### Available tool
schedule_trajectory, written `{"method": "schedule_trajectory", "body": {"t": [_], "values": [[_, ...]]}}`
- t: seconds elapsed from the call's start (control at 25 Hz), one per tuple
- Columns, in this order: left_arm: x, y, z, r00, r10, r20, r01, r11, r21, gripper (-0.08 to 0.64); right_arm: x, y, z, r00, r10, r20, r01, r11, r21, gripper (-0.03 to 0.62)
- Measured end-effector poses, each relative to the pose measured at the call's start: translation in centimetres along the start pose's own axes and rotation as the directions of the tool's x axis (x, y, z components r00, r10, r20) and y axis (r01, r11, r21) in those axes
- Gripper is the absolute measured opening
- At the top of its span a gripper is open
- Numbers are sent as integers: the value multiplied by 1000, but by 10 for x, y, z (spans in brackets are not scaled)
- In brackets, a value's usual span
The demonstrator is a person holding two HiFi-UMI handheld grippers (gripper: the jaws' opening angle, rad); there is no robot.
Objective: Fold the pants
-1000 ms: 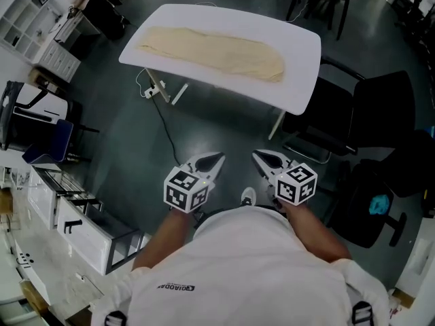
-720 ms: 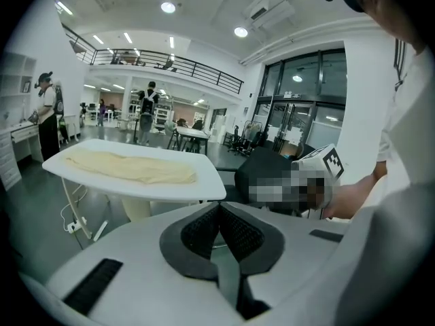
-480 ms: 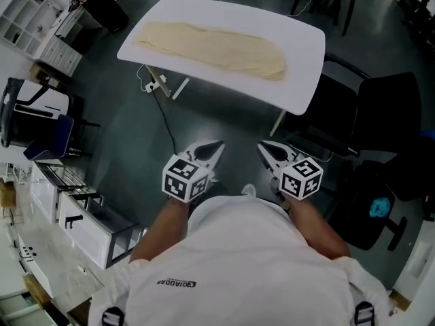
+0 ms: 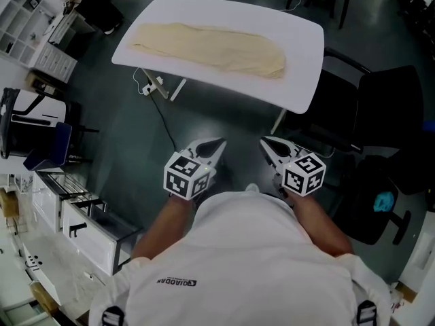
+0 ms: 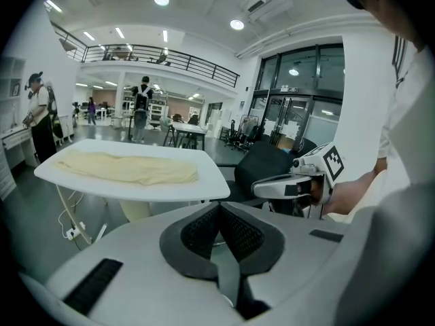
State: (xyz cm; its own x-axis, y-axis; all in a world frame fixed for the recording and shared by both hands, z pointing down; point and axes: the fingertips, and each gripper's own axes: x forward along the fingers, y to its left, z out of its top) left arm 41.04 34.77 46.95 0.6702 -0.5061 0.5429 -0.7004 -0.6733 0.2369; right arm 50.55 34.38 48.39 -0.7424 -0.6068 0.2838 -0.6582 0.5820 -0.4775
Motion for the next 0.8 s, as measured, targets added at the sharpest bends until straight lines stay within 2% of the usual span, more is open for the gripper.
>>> {"method": "schedule_trajectory", "body": {"t": [0.24,0.48,0.8], "values": [[4,34,14,999,3,32,-2,1000,-20,29,30,-7,6,999,-2,-37,1,1000,-14,18],[3,85,13,1000,13,7,-13,999,-49,28,77,-12,23,999,-6,-48,5,1000,-19,18],[7,174,56,998,33,54,-30,998,-51,28,151,-21,58,997,-14,-70,11,999,-36,18]]}}
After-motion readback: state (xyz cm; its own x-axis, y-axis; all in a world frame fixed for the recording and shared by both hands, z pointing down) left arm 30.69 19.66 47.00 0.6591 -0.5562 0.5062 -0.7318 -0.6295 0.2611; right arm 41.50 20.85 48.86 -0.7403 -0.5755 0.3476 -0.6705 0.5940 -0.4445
